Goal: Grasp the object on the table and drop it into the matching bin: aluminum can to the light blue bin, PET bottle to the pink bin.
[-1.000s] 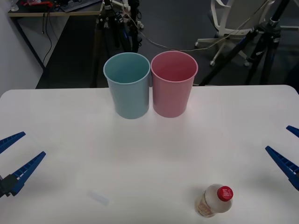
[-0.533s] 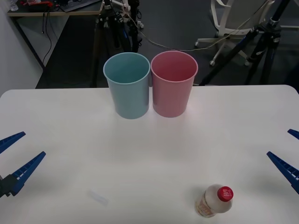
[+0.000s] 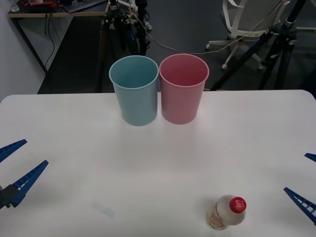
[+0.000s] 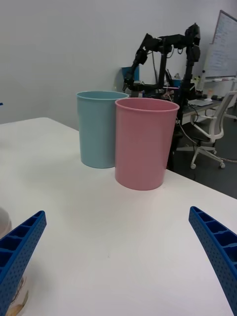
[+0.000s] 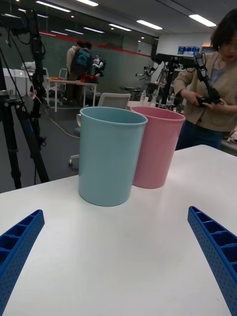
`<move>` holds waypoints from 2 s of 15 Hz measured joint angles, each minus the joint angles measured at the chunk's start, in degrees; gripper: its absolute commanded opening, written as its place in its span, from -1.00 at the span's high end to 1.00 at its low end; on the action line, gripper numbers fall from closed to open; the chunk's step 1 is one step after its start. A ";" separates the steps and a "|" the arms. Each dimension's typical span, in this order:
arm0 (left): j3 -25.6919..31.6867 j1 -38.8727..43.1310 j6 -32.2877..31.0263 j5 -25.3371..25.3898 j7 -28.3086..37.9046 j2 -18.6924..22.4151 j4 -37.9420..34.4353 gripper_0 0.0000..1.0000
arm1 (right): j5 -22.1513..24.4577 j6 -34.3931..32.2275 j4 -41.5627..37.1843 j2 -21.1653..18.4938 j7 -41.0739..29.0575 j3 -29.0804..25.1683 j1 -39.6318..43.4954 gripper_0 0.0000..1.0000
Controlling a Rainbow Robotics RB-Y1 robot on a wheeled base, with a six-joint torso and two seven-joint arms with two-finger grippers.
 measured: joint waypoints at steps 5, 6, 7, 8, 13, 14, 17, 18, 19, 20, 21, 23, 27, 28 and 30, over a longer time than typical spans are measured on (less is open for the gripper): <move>0.00 0.00 0.00 0.00 0.00 0.00 0.00 -1.00 | -1.77 -6.82 6.27 -4.67 5.05 2.05 0.05 -1.00; 0.00 0.00 0.00 0.00 0.00 0.00 0.00 -1.00 | -1.72 -7.49 7.16 -5.07 5.93 2.18 -0.09 -1.00; 0.00 0.00 0.00 0.00 0.00 0.00 0.00 -1.00 | -1.67 -7.67 7.62 -5.57 8.10 2.65 -0.09 -1.00; 0.00 0.00 0.00 0.00 0.00 0.00 0.00 -1.00 | -1.66 -7.67 7.93 -5.95 10.44 3.40 -0.06 -1.00; 0.00 0.00 0.00 0.00 0.00 0.00 0.00 -1.00 | -1.65 -7.63 8.91 -8.35 17.73 10.52 0.62 -1.00; 0.00 0.00 0.00 0.00 0.00 0.00 0.00 -1.00 | -1.62 -7.89 9.57 -9.22 19.05 12.13 0.55 -1.00; 0.00 0.00 0.00 0.00 0.00 0.00 0.00 -1.00 | -1.51 -9.75 13.61 -11.57 23.40 17.37 -1.59 -1.00; 0.00 0.00 0.00 0.00 0.00 0.00 0.00 -1.00 | -1.53 -10.27 15.32 -12.08 24.88 19.15 -2.84 -1.00; 0.00 0.00 0.00 0.00 0.00 0.00 0.00 -1.00 | -1.54 -10.67 17.16 -12.32 26.27 20.74 -4.30 -1.00; 0.00 0.00 0.00 0.00 0.00 0.00 0.00 -1.00 | -1.52 -11.07 19.24 -12.39 27.37 22.37 -5.95 -1.00; 0.00 0.01 0.00 0.00 0.00 0.00 0.00 -1.00 | -1.51 -11.43 21.31 -12.40 27.88 24.21 -7.58 -1.00; 0.00 0.01 0.00 0.00 0.00 0.00 0.00 -1.00 | -1.67 -11.74 24.39 -12.41 28.38 27.74 -9.90 -1.00; 0.00 0.01 0.00 0.00 0.00 0.00 0.00 -1.00 | -2.56 -11.81 25.83 -12.26 28.70 32.36 -11.91 -1.00; 0.00 0.01 0.00 0.00 0.00 0.00 0.00 -1.00 | -2.94 -11.78 25.87 -12.22 28.61 33.33 -12.32 -1.00; 0.00 0.01 0.00 0.00 0.00 0.00 0.00 -1.00 | -3.09 -11.56 26.88 -11.32 28.70 34.51 -13.91 -1.00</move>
